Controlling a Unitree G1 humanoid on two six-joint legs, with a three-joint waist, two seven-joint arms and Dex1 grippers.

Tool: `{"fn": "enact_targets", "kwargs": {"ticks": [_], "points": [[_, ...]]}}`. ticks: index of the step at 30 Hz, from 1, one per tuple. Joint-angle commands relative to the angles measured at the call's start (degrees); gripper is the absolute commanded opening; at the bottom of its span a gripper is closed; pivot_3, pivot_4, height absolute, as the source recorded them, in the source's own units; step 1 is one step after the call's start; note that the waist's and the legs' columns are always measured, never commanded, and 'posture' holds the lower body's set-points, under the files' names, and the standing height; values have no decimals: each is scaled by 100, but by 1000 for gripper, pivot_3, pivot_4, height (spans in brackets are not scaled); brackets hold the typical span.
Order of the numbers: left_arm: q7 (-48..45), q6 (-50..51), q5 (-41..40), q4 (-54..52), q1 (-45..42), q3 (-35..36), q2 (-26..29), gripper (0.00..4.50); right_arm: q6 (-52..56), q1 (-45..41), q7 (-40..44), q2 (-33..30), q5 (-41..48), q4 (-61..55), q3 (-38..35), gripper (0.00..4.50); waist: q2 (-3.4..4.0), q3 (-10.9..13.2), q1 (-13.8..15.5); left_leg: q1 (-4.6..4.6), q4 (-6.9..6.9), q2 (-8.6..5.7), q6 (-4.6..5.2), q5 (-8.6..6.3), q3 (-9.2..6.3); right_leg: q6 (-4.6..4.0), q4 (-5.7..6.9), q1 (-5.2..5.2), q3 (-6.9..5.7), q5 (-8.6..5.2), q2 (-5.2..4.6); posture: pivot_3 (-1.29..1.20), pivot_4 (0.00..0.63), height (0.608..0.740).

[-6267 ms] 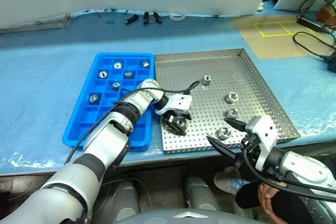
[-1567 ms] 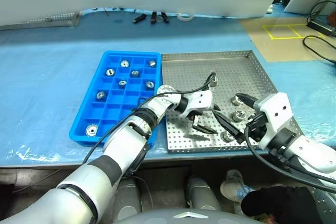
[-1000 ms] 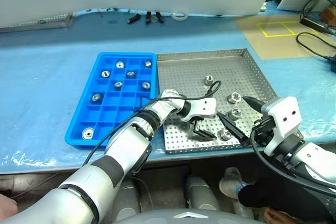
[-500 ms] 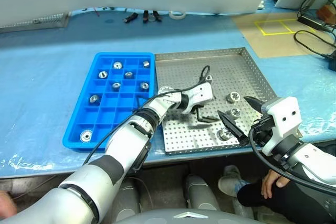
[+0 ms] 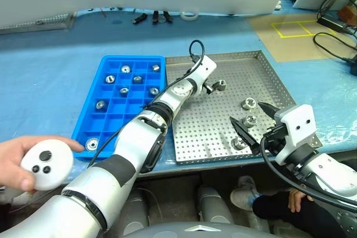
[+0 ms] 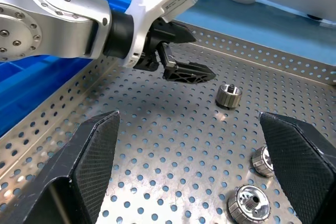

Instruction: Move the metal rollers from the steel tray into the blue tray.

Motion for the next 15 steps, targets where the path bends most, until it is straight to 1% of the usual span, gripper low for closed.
{"fn": "enact_targets", "kwargs": {"ticks": [1,3,6,9,11,15], "points": [[38,-15,55,-69,-336,44,-628,4460,-203,130,-98,26,-116,-252,28,4500,0,0,-11,-2,0,0,0,0,0,0,-2,-1,-1,0,0,-683,150,740],[-254,-71,10,-93,-364,75,-693,4460,-298,232,-166,24,-138,-252,58,4500,0,0,-21,-3,-1,0,1,-1,0,1,-4,-1,-1,0,0,-690,150,740],[-1339,-330,-92,-176,-250,55,-757,4460,-485,400,-251,-15,-148,-252,112,4500,0,0,-27,-3,-3,0,1,-2,0,3,-7,-2,-2,-1,0,-703,150,740],[-3027,-636,-143,-278,105,-99,-671,4460,-643,607,-290,-62,-134,-252,49,4500,0,0,-37,-6,-6,-2,2,-3,0,4,-13,-3,-3,-2,-5,-703,150,740],[-3985,-887,-118,-338,333,-256,-594,4460,-708,717,-292,-103,-127,-252,6,4500,0,0,-56,-6,-10,-3,5,-5,2,5,-18,-3,-3,-2,-9,-694,150,740],[-5573,-1116,-153,-492,582,-512,-530,4460,-769,843,-278,-205,-73,-252,-72,4500,0,0,-142,-7,-11,-7,10,-10,6,7,-20,-2,-4,-3,-17,-690,150,740]]}}
